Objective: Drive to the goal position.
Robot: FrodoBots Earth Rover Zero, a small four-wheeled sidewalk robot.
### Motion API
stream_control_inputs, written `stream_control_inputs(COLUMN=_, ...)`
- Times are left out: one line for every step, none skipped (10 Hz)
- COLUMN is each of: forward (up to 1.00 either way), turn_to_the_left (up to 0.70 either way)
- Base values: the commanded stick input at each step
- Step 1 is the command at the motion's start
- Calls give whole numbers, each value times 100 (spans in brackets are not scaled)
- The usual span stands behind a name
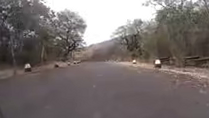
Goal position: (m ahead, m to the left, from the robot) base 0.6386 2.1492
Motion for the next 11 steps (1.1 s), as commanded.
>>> stream_control_inputs(forward=100, turn_to_the_left=0)
stream_control_inputs(forward=100, turn_to_the_left=0)
stream_control_inputs(forward=100, turn_to_the_left=0)
stream_control_inputs(forward=100, turn_to_the_left=0)
stream_control_inputs(forward=100, turn_to_the_left=0)
stream_control_inputs(forward=100, turn_to_the_left=0)
stream_control_inputs(forward=100, turn_to_the_left=0)
stream_control_inputs(forward=100, turn_to_the_left=0)
stream_control_inputs(forward=100, turn_to_the_left=0)
stream_control_inputs(forward=100, turn_to_the_left=0)
stream_control_inputs(forward=100, turn_to_the_left=0)
